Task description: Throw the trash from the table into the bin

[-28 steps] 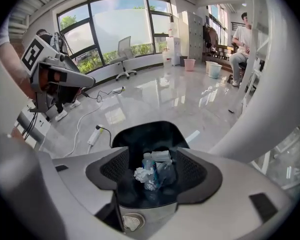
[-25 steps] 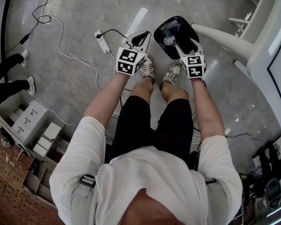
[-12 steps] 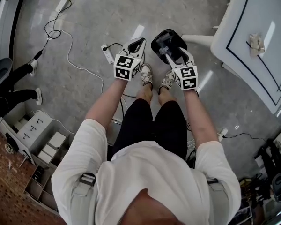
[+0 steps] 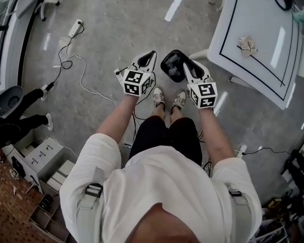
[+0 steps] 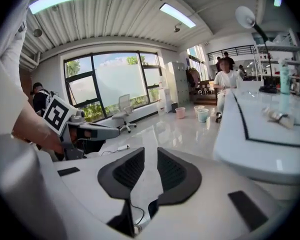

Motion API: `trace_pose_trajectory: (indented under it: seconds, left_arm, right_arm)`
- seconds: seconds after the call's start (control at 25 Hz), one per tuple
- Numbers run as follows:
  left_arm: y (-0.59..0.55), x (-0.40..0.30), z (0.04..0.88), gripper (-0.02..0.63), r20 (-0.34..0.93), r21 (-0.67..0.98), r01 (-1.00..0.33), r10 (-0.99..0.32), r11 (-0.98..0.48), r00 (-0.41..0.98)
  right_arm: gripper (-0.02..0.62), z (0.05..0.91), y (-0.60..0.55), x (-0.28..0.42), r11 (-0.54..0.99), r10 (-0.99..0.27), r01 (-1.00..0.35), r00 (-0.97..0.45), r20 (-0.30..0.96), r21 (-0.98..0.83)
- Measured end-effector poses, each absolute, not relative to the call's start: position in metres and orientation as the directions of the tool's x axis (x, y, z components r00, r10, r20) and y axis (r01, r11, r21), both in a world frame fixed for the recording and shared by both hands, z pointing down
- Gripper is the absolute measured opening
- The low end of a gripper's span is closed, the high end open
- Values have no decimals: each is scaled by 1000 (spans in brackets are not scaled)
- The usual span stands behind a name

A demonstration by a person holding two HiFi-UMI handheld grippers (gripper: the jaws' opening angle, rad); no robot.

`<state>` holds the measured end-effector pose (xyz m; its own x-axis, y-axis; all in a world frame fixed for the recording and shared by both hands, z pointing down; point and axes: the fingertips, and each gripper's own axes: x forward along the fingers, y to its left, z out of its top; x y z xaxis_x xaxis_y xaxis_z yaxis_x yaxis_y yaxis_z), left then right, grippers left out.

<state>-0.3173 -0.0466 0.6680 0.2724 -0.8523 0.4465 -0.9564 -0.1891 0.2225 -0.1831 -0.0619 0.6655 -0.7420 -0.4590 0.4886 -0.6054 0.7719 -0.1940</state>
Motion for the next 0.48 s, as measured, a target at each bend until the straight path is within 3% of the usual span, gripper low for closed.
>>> trace_pose_trajectory:
  seconds: [0.2, 0.48]
  left_arm:
    - [-56, -310, 618, 11, 392, 220, -950, -872, -221, 294]
    - [-76, -288, 526, 11, 267, 179, -939, -904, -293, 333]
  right_arm:
    - [26, 596, -85, -160, 728, -573, -671, -707, 414, -139]
    - [6, 503, -100, -114, 667, -700, -743, -652, 292, -59]
